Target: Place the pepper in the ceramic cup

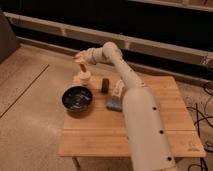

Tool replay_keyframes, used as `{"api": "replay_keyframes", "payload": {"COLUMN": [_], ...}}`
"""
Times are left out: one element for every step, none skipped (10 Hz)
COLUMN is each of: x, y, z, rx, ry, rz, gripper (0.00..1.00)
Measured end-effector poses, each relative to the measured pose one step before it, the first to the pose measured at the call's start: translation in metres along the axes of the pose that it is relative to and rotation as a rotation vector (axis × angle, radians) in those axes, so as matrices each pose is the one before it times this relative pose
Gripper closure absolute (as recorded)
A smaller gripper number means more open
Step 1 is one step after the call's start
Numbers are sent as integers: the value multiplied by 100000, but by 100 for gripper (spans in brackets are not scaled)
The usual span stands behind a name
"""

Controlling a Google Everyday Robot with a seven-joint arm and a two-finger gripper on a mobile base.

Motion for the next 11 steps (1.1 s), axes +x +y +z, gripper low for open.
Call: {"api": "replay_keyframes", "payload": {"x": [168, 169, 168, 47, 131, 31, 83, 16, 65, 163, 108], "y": [-126, -163, -74, -39, -84, -75, -27, -80, -55, -63, -54], "z": [-91, -140, -77, -13, -58, -71, -15, -75, -50, -51, -74], "rx": [67, 205, 7, -21, 45, 72, 48, 178, 149, 91, 91], "ry": [292, 270, 255, 111, 180, 22, 35, -33, 7, 604, 349], "rz": [706, 700, 647, 336, 545, 315, 389, 333, 301, 268, 102], "gripper": [38, 28, 21, 20, 20, 20, 20, 20, 20, 20, 20]}}
